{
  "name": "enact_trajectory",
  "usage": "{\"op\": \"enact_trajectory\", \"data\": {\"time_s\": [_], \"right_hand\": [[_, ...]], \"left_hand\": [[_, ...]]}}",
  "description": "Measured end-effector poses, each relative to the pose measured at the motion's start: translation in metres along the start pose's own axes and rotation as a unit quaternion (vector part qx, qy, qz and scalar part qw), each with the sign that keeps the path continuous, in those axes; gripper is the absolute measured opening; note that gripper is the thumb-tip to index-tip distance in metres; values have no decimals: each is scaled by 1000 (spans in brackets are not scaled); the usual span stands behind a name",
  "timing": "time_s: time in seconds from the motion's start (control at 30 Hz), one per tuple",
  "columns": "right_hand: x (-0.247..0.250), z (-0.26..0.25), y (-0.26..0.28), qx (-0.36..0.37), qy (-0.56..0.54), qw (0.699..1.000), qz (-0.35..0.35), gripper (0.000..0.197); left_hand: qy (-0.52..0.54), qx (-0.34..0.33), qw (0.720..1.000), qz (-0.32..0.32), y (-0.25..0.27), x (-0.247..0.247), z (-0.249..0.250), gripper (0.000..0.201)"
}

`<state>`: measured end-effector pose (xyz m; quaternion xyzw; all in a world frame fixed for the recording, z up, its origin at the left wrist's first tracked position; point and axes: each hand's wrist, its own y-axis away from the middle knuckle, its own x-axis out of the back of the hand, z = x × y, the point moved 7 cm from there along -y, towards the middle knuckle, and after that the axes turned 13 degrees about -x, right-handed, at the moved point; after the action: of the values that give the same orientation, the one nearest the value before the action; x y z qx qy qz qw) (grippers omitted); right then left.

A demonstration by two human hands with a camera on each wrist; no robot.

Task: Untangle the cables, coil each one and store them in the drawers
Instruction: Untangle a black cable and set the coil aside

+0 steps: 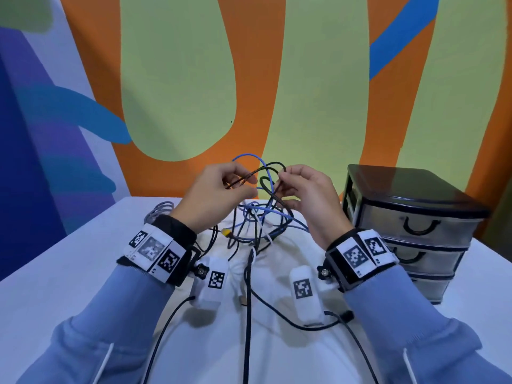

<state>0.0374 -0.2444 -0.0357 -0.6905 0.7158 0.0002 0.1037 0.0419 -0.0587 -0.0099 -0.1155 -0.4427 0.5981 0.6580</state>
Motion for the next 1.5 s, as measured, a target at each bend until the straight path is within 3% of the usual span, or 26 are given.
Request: {"op": "enact_trajectory", "data": {"time_s": [0.1,0.17,0.37,0.5,0.63,0.8,0.9,0.97,1.2,1.3,1.4,1.5], "right_hand": [[-1,0,1,14,51,999,3,8],[-3,0,0,39,114,993,8,8],[-7,-3,2,84,187,979,0,3],[-13,-4,6,97,215,970,-58,24],[-11,-2,3,120,288,950,23,15],[3,6,0,82,224,967,84,3],[2,6,0,73,179,980,54,1],[0,4,1,57,105,993,24,2],[-8,-3,9,23,-8,999,-24,17],[-9,-5,10,23,-13,1000,-14,15],[-2,-7,8,40,-31,998,35,3],[6,-8,6,59,-81,993,59,4]], "left_hand": [[37,-19,999,26,0,3,4,29],[39,-29,997,56,0,8,10,35],[173,88,976,97,-1,14,-6,35],[153,68,971,170,0,25,-10,31],[57,6,978,201,0,29,-5,35],[-46,-39,991,118,0,18,6,28],[-98,-55,993,-23,4,-8,14,50],[-126,-64,988,-68,5,-18,14,61],[-124,-72,989,-35,6,-24,11,66],[-154,-69,985,-25,6,-24,11,50],[-212,-63,973,-63,4,-28,10,26],[-262,-43,958,-105,5,-33,7,18]]}}
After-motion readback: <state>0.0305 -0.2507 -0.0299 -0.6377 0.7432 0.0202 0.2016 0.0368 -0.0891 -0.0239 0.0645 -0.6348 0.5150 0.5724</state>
